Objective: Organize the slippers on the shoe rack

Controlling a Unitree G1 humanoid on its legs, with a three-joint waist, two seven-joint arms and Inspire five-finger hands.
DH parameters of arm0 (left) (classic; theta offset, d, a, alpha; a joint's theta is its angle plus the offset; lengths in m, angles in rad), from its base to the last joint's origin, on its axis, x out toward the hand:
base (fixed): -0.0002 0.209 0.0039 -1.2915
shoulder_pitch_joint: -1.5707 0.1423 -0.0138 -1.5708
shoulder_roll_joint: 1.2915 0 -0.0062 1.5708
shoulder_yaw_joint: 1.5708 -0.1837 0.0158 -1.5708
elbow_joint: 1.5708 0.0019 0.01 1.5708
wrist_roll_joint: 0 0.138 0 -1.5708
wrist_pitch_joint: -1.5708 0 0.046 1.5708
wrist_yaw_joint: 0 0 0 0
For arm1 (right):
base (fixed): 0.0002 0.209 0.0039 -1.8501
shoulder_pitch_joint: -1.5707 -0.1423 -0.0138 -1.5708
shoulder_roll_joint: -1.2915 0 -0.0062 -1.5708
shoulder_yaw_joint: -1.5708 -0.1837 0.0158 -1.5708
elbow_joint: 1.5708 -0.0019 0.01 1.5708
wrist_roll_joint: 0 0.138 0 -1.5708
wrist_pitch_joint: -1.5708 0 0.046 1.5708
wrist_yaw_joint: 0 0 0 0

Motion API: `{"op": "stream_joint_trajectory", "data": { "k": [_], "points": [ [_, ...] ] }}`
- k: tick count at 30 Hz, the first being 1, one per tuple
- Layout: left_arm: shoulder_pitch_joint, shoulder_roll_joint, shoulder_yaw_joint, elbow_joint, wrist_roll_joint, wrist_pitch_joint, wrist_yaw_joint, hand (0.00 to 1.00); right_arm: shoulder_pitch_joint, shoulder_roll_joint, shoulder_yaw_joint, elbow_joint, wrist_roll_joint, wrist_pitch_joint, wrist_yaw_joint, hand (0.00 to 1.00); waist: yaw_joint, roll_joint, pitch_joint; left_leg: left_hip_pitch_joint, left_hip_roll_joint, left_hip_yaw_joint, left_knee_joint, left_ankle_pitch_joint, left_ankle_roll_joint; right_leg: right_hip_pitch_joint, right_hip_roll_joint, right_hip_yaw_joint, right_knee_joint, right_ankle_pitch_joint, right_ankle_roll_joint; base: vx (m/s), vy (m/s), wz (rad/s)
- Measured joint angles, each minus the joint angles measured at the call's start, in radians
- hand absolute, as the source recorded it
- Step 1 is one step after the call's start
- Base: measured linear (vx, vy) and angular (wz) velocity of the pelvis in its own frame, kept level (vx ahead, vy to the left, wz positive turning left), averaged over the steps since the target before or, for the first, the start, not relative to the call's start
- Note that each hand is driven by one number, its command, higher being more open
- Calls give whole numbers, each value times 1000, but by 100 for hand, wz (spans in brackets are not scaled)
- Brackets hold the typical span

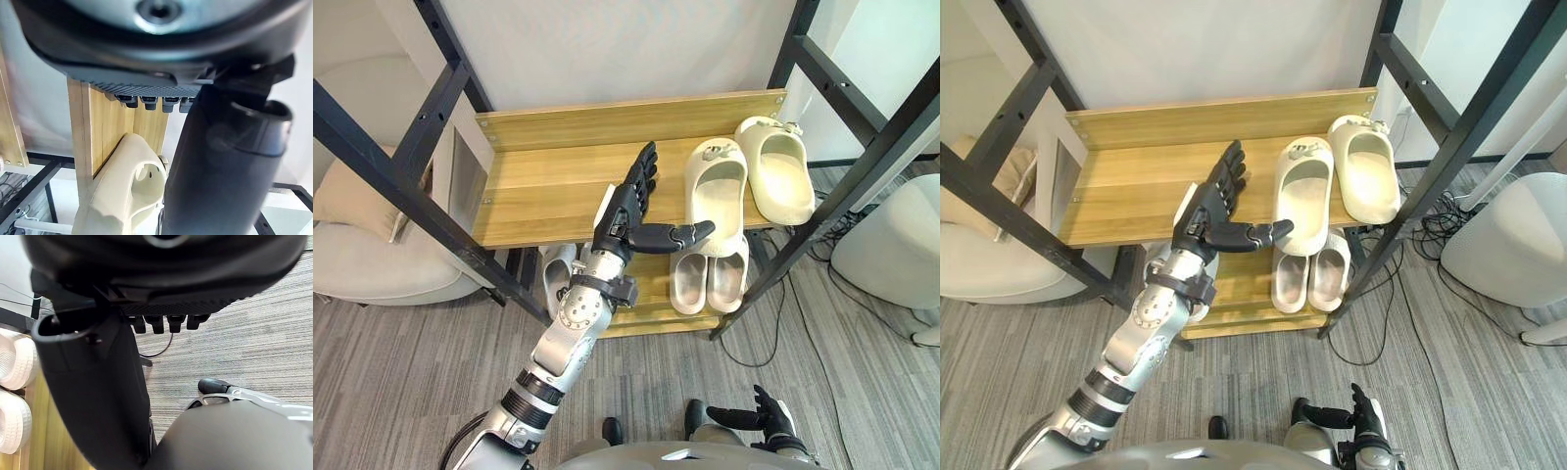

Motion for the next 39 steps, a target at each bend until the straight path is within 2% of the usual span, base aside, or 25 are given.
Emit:
{"op": "stream_joint_trajectory", "data": {
  "k": [6,12,19,28,31,35,39],
  "points": [
    [4,21,-76,-23,-37,4,-31,100,0,-11,7,0,0,0,11,100,8,9,-6,0,-7,-2,0,1,1,0,-3,-1,0,0,0,0,0,0],
    [3,17,-163,-76,-68,35,-49,100,2,-16,7,5,0,0,15,100,8,18,-14,-12,-4,-3,2,1,2,-7,-7,2,3,-1,2,0,0,0],
    [-17,13,-177,-82,-68,35,-35,100,5,-19,7,6,0,0,15,100,14,23,-19,-14,-6,-4,5,0,2,-7,-9,2,4,-1,3,0,0,0],
    [-142,-26,-189,-72,-66,26,-4,100,11,-20,7,4,0,1,15,100,17,21,-20,-17,-14,-6,11,1,6,-6,-17,1,3,3,8,0,0,1],
    [-152,-24,-179,-27,-65,24,-3,100,11,-19,7,4,0,2,15,100,17,19,-22,-14,-15,-6,10,2,7,-4,-17,1,1,3,8,0,0,0],
    [-152,-23,-152,123,-41,31,1,100,6,-16,7,4,0,7,14,100,9,15,-21,-11,-16,-2,2,4,9,-8,-18,3,-1,5,8,0,0,-2],
    [-157,-23,-144,129,-21,30,-9,100,3,-10,7,5,0,11,14,100,9,3,-23,-10,-15,1,-4,4,9,-11,-17,6,-1,5,8,0,0,-1]
  ]
}}
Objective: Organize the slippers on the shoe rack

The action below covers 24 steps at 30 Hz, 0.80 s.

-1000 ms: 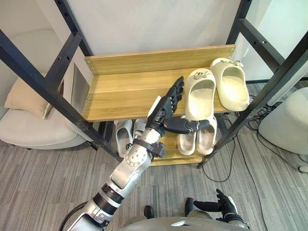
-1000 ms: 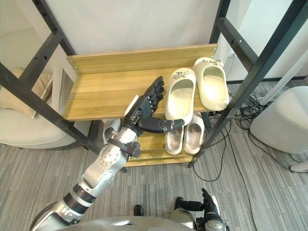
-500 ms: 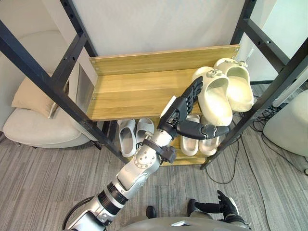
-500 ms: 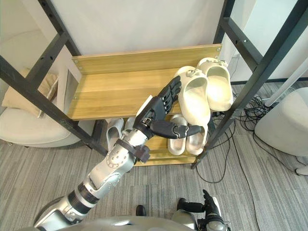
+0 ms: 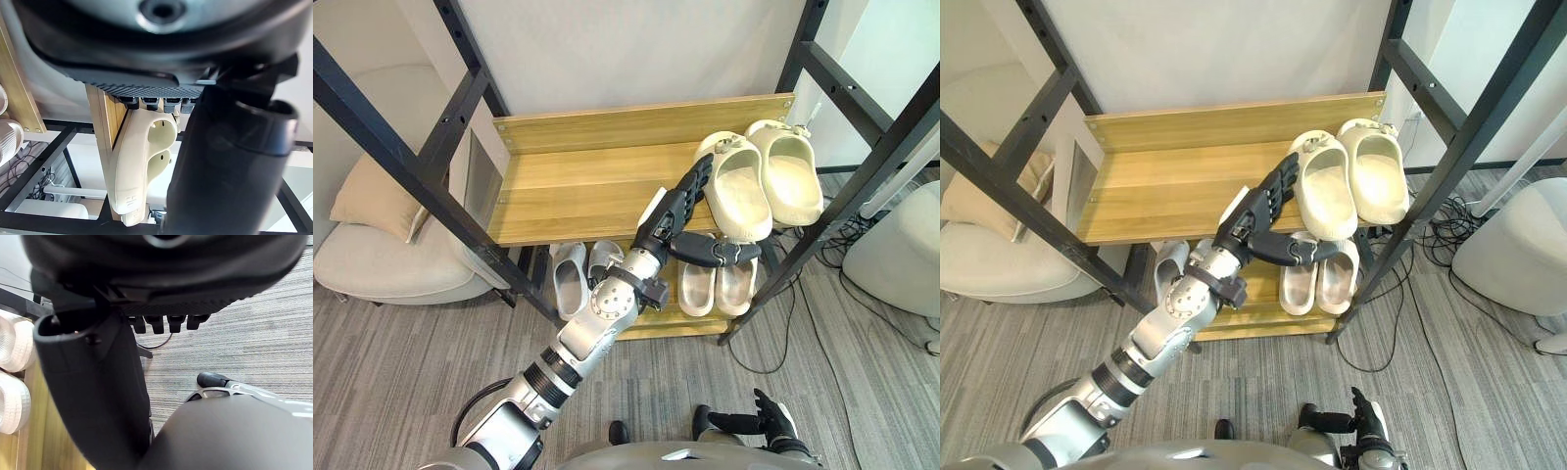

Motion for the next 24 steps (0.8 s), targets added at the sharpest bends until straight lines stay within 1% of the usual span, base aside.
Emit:
{"op": "stream_joint_trajectory", "data": {
  "k": [3,5,10,17,22,24],
  "points": [
    [0,0,0,7,21,-6,-4,100,-1,4,-1,0,0,1,0,100,0,-6,-1,2,0,1,-1,0,0,0,0,1,0,0,0,0,0,-1],
    [0,-3,21,24,35,-7,-14,100,-3,8,-2,0,0,2,0,100,-2,-12,1,11,0,8,-5,-1,-2,5,1,6,0,0,1,-7,2,-8],
    [1,-4,52,38,55,-7,-19,100,-3,16,-9,0,0,3,-1,100,-13,-19,2,14,3,20,-5,-4,-6,1,4,19,0,0,0,-20,1,-7],
    [-3,-14,81,48,75,-10,-18,100,-3,17,-9,1,0,3,-1,100,-19,-19,2,13,9,23,-8,-5,-8,-4,10,23,0,0,-1,-6,-1,-2],
    [-37,-16,87,86,76,-17,-17,100,-3,19,-10,2,0,3,-1,100,-23,-20,2,14,8,23,-12,-4,-8,-4,10,22,0,0,-1,0,0,0],
    [-47,-20,103,101,76,-17,-15,100,-4,20,-11,2,0,3,-1,100,-31,-20,2,15,8,23,-13,-4,-8,-5,9,22,0,0,-1,0,0,0]
  ]
}}
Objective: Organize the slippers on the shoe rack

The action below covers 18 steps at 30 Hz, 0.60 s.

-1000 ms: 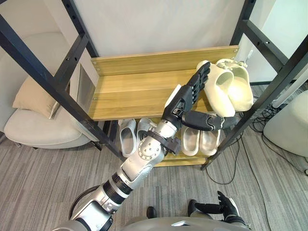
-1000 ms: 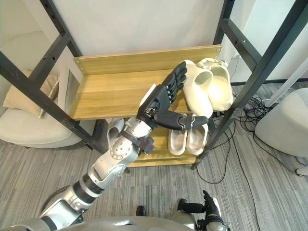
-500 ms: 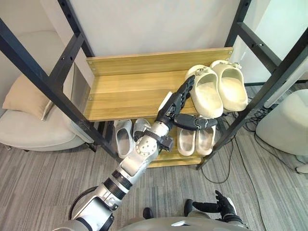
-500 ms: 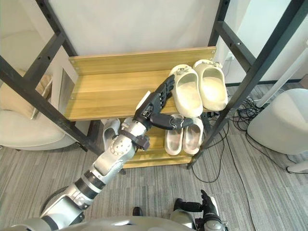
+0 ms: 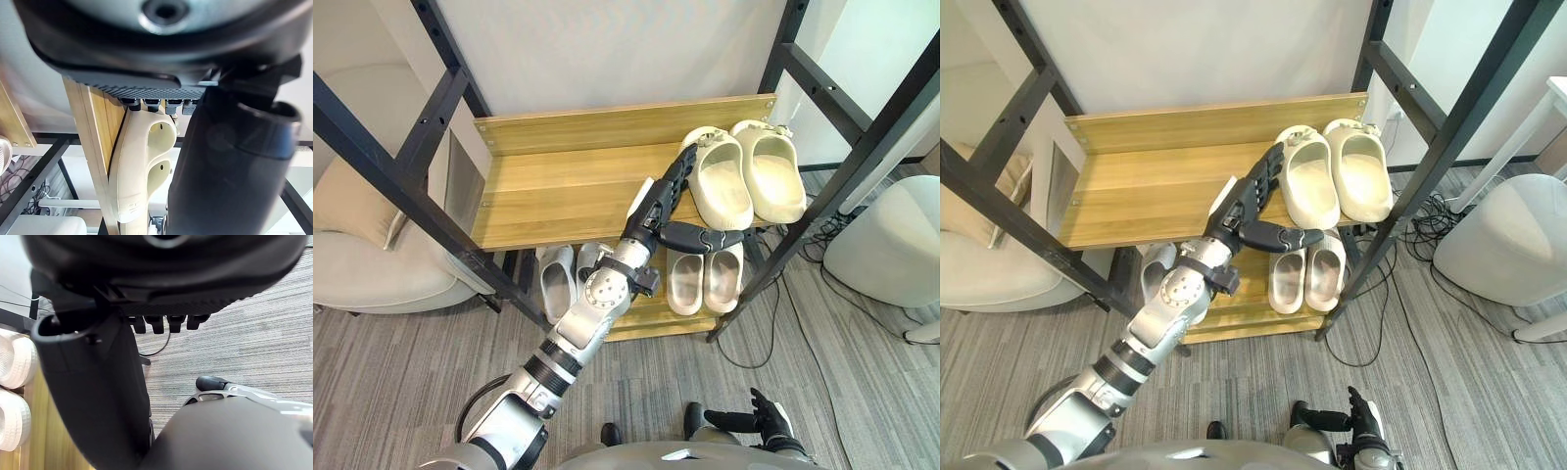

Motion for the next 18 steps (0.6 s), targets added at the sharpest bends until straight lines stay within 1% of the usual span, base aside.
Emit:
{"op": "stream_joint_trajectory", "data": {
  "k": [4,13,18],
  "points": [
    [-28,-1,9,31,0,0,15,100,0,1,0,1,0,0,0,100,-7,-2,1,0,0,0,-1,0,0,0,0,0,0,0,0,0,0,0],
    [-41,0,50,51,0,3,21,100,0,14,-21,4,0,0,-1,100,-20,-7,4,2,3,5,-2,0,-1,-1,3,4,0,0,0,0,0,0],
    [-43,1,64,50,0,7,25,100,0,17,-23,8,1,0,-3,100,-20,-9,6,3,7,6,-2,-1,-2,0,6,4,0,-1,-1,0,0,0]
  ]
}}
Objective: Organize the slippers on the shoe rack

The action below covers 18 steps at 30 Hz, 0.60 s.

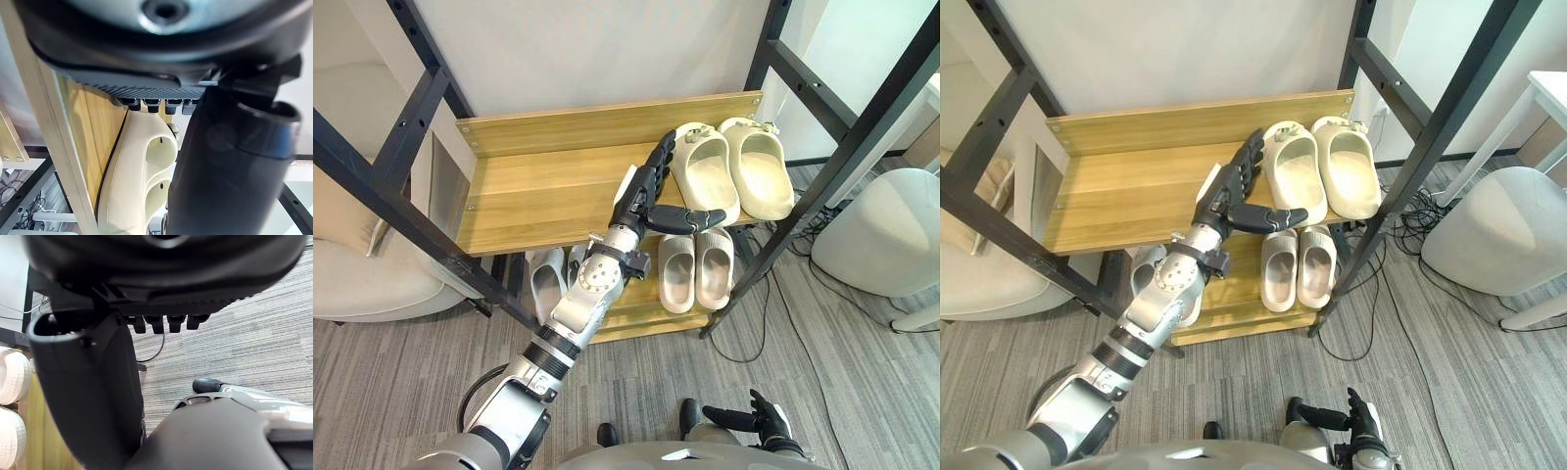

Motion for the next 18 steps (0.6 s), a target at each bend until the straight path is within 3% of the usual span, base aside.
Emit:
{"op": "stream_joint_trajectory", "data": {
  "k": [5,9,14,18],
  "points": [
    [3,12,29,-10,0,11,9,100,-2,0,0,0,1,0,1,100,1,1,0,0,2,-3,2,2,3,3,2,-4,0,0,0,0,0,1],
    [58,79,32,-99,-1,16,28,100,-3,0,0,0,1,0,2,100,5,1,2,-1,3,-11,3,2,4,6,2,-12,1,-1,-1,0,0,8],
    [148,132,54,-379,-16,21,24,100,4,-8,2,10,1,0,5,100,56,1,2,-11,-4,-39,19,1,3,19,-7,-33,4,-7,1,2,10,16],
    [223,142,49,-560,-87,-28,-22,100,2,-12,6,11,-1,0,10,100,66,3,2,-11,-11,-64,29,0,5,38,-14,-56,5,-12,4,-4,8,19]
  ]
}}
